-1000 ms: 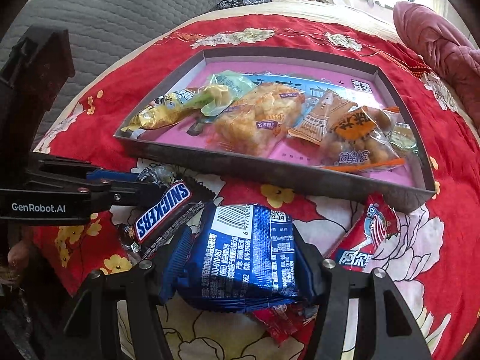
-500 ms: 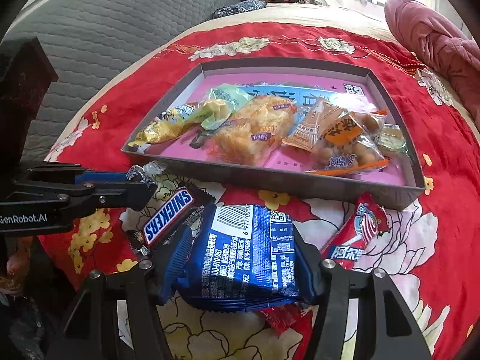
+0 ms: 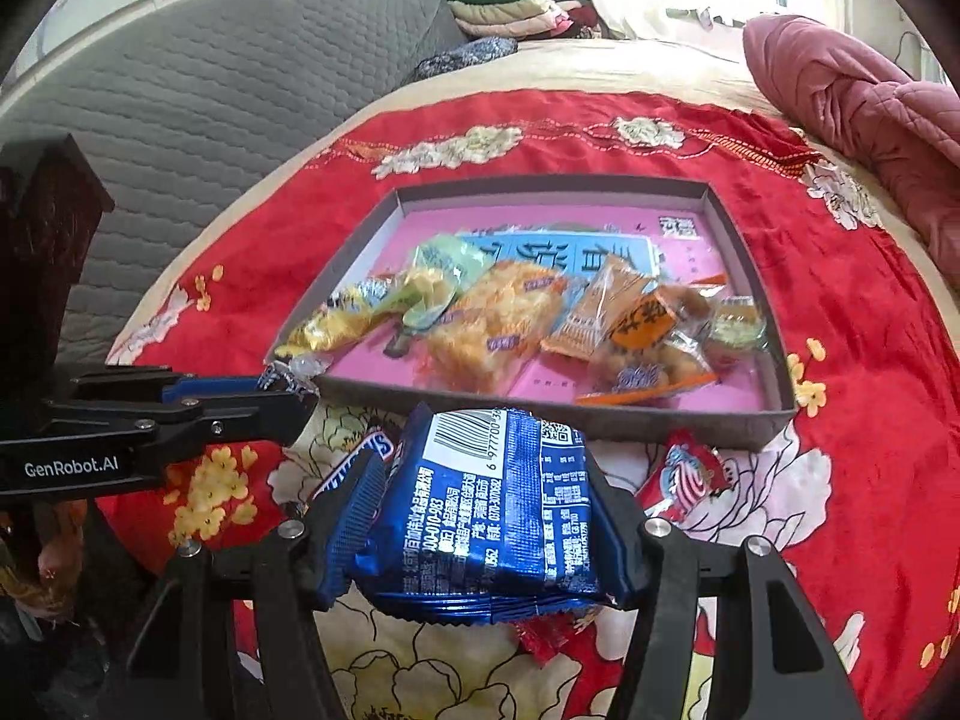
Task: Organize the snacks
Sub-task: 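Lift the blue biscuit pack and Snickers bar and carry them over the tray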
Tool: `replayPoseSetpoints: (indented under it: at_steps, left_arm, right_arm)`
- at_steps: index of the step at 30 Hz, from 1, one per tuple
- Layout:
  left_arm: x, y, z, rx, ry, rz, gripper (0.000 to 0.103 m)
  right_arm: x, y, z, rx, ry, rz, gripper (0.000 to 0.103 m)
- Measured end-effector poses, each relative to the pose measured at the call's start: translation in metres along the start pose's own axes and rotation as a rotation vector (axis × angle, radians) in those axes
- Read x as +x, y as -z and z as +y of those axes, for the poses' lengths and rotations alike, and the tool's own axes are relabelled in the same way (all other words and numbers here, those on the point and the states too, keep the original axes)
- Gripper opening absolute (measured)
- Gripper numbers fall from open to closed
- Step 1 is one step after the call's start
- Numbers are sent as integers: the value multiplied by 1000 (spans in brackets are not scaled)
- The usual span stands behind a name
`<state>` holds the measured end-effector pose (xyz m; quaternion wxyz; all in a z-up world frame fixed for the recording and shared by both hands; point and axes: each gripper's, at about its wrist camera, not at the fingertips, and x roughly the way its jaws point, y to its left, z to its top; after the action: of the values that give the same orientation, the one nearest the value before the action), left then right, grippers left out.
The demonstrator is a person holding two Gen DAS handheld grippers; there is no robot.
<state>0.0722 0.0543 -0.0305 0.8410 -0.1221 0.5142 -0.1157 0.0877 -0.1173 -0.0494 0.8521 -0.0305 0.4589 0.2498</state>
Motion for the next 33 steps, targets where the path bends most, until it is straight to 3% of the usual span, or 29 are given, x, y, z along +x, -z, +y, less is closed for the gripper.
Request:
replayPoseSetpoints:
  at_steps: [19,33]
  left_arm:
    - [-5,-21,4,-55,-14,-74,27]
    - [30,-40,8,-51,-51,-97,27]
  right_arm:
    - [-16,-23,-21,64,23,-83,62]
    - [4,-46,-35,82,54,-121,62]
